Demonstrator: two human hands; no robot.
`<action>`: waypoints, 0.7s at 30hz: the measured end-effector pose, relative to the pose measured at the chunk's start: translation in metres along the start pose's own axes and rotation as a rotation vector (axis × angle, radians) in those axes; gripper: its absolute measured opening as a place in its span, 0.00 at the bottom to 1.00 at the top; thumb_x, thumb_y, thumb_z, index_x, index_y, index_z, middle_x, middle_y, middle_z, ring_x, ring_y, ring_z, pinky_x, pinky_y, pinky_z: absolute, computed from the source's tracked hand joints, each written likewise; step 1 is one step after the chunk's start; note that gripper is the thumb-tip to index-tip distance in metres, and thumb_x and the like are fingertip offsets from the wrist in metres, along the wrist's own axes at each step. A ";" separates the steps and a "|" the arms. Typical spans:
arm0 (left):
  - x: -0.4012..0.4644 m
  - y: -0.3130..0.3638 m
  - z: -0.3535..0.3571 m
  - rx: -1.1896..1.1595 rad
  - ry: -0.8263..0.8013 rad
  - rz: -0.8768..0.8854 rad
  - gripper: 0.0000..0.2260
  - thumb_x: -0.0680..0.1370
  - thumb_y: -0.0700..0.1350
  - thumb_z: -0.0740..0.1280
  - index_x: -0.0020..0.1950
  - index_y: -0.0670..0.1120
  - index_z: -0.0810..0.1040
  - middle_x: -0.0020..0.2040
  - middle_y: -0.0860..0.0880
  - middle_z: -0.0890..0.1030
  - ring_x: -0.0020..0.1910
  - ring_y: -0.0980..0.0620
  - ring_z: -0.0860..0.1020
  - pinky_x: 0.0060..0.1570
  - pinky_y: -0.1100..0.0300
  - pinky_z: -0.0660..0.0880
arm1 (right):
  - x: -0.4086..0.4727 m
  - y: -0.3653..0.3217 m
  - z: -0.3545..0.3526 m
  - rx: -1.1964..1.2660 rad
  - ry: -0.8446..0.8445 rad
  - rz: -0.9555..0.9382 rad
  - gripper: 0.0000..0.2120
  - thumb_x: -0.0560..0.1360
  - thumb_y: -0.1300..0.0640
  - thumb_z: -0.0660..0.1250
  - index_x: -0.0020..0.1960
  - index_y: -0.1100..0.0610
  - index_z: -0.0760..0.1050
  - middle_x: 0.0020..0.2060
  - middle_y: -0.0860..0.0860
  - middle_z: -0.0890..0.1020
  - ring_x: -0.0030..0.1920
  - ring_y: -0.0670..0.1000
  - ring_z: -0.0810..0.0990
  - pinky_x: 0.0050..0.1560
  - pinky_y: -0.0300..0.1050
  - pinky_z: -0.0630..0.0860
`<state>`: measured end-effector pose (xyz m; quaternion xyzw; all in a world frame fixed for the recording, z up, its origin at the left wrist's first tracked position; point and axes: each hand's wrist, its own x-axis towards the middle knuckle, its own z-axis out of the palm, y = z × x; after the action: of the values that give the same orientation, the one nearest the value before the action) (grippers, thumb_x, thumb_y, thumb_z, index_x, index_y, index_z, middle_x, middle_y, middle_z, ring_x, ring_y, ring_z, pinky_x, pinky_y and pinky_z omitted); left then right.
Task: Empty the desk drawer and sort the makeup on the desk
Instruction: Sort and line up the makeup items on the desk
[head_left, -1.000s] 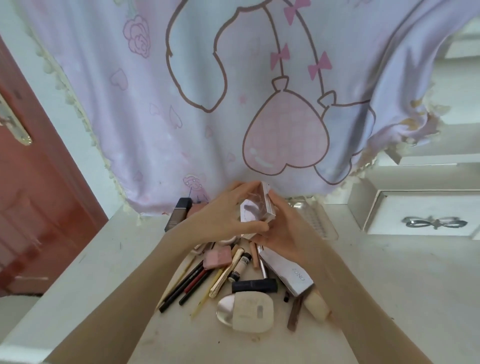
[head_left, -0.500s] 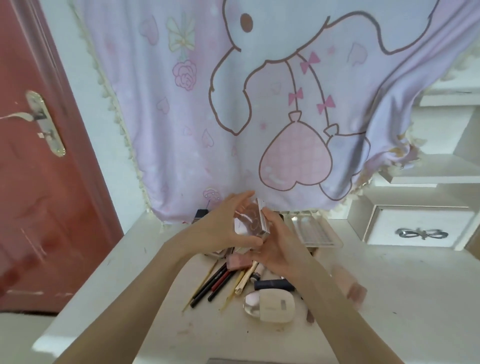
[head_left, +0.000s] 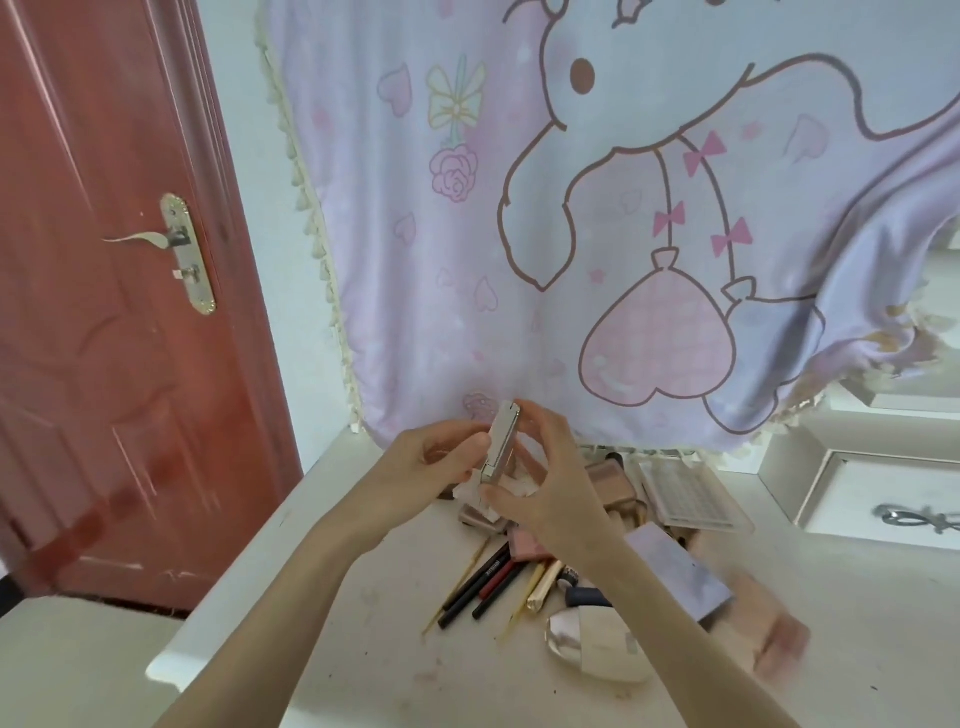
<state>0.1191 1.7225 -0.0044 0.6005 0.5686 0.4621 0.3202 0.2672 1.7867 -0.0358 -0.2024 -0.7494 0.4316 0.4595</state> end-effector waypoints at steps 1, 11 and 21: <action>0.001 0.000 0.001 -0.010 -0.022 -0.001 0.15 0.76 0.58 0.63 0.60 0.57 0.77 0.55 0.55 0.81 0.56 0.55 0.78 0.62 0.52 0.73 | 0.001 -0.002 -0.001 -0.031 0.010 -0.023 0.33 0.67 0.65 0.74 0.62 0.42 0.64 0.60 0.43 0.68 0.60 0.32 0.69 0.59 0.27 0.68; 0.012 0.013 0.001 0.396 -0.025 0.252 0.18 0.70 0.54 0.71 0.59 0.56 0.77 0.58 0.59 0.76 0.57 0.62 0.72 0.53 0.74 0.66 | 0.015 -0.006 -0.024 0.913 0.025 0.444 0.09 0.72 0.50 0.68 0.43 0.56 0.81 0.40 0.54 0.83 0.39 0.50 0.83 0.42 0.47 0.80; 0.019 0.003 -0.006 0.466 -0.125 0.195 0.25 0.72 0.47 0.71 0.58 0.66 0.61 0.58 0.67 0.70 0.55 0.51 0.73 0.52 0.66 0.70 | 0.017 0.010 0.002 0.912 -0.035 0.604 0.14 0.70 0.49 0.66 0.52 0.54 0.81 0.42 0.49 0.84 0.43 0.50 0.82 0.56 0.54 0.75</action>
<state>0.1134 1.7401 0.0042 0.7377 0.5781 0.3090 0.1615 0.2560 1.8033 -0.0353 -0.1816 -0.4023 0.8289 0.3436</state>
